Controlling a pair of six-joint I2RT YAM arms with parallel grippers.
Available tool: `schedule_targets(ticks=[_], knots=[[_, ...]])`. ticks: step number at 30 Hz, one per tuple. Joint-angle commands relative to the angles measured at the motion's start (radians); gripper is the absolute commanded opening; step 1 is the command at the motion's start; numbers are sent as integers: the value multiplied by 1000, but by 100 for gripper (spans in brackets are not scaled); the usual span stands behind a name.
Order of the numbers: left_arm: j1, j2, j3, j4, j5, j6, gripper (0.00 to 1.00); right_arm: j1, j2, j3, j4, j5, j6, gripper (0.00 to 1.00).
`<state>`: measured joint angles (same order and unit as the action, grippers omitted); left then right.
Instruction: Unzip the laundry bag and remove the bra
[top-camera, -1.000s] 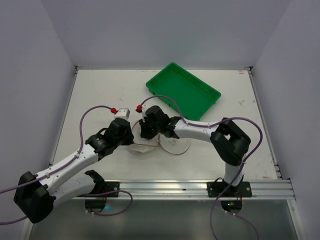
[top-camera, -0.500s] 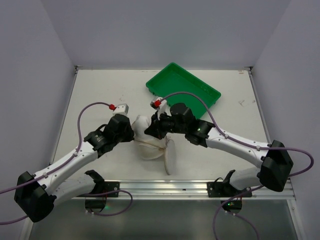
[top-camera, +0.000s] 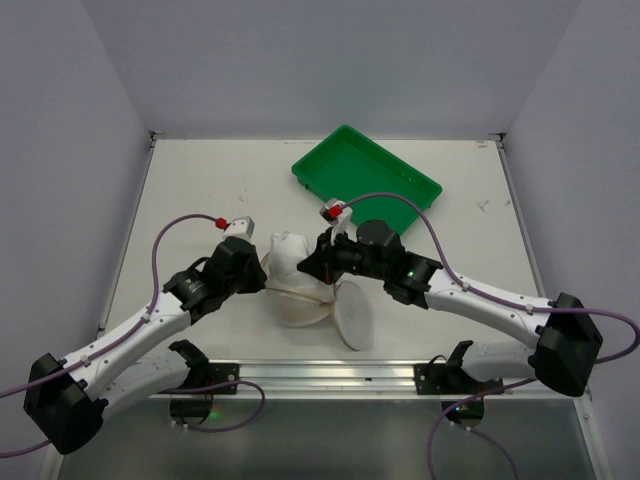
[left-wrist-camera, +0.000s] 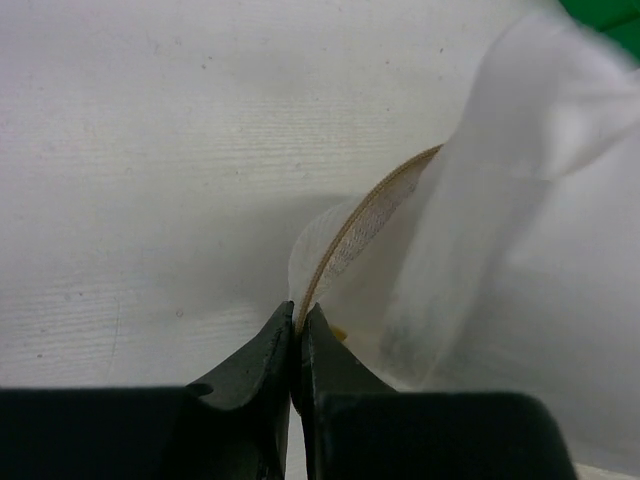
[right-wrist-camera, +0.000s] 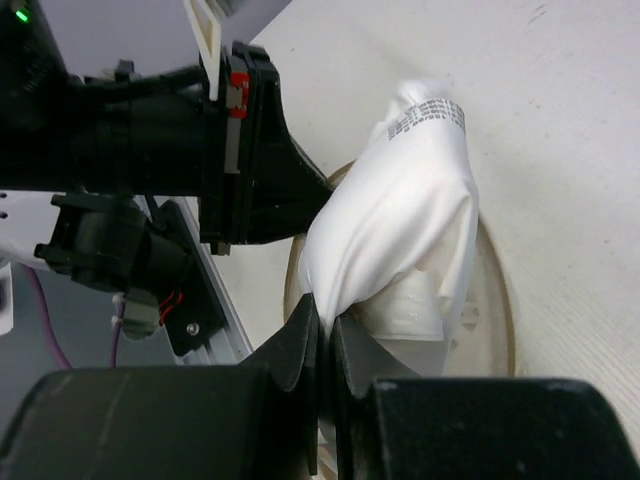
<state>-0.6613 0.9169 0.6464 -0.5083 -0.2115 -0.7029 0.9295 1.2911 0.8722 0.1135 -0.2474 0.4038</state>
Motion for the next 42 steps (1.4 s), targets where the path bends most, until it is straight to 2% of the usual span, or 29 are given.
schedule_targets(ticks=[1, 4, 14, 20, 23, 24, 29, 33, 42], knots=[[9, -10, -40, 25, 5, -30, 9, 0, -122, -30, 150, 141, 53, 0], [9, -10, -48, 10, -22, -43, 8, 0, -191, -96, 189, 239, 79, 0], [9, -1, -31, 8, -28, -67, 5, 0, -288, -150, 328, 283, 188, 0], [9, 7, 15, 7, -65, -55, 3, -18, -250, -3, 195, 362, 118, 0], [9, 11, 22, 7, -68, -43, 2, -136, -228, 103, 59, 320, 132, 0], [9, 17, 28, 4, -71, -38, 2, -202, -216, 134, 26, 313, 132, 0], [9, 20, -10, 37, -65, -67, 2, -352, -113, 310, -56, 252, 43, 0], [9, 31, -34, 60, -55, -73, 1, -406, -5, 441, -81, 263, -43, 0], [9, 23, -51, 82, -42, -73, 0, -540, 321, 565, 120, 254, -278, 0]])
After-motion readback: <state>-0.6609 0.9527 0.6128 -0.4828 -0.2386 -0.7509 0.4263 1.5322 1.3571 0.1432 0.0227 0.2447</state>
